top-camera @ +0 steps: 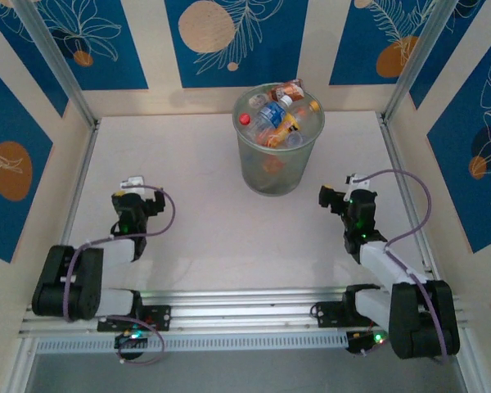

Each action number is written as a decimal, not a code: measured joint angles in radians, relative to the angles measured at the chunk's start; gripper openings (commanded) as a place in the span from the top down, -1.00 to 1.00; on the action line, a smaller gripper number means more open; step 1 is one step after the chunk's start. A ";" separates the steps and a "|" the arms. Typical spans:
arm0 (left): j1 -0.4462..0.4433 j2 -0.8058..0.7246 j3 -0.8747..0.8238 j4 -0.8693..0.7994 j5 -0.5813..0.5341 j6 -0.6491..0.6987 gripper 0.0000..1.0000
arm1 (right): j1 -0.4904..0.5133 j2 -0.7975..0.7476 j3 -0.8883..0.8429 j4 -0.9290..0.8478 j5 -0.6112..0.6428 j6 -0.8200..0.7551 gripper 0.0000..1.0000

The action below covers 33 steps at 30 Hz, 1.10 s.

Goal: Put the plastic bottles in the bin

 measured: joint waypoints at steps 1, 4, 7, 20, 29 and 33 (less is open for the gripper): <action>0.000 0.027 -0.001 0.021 0.009 0.002 -0.99 | 0.000 0.011 -0.006 0.023 -0.008 -0.004 -0.99; 0.002 0.090 -0.001 0.067 0.042 0.010 -0.99 | 0.000 0.040 -0.024 0.097 -0.041 -0.021 -0.98; 0.002 0.142 0.011 0.082 0.072 0.022 -0.99 | -0.001 0.087 -0.038 0.175 -0.074 -0.033 -0.99; 0.002 0.156 0.060 0.064 0.140 0.055 -0.99 | -0.011 0.386 0.009 0.382 -0.219 -0.081 -0.99; 0.002 0.156 0.067 0.055 0.185 0.076 -0.99 | -0.047 0.444 0.078 0.361 -0.247 -0.077 -0.99; 0.002 0.156 0.068 0.055 0.191 0.080 -0.99 | -0.047 0.444 0.078 0.360 -0.251 -0.077 -0.99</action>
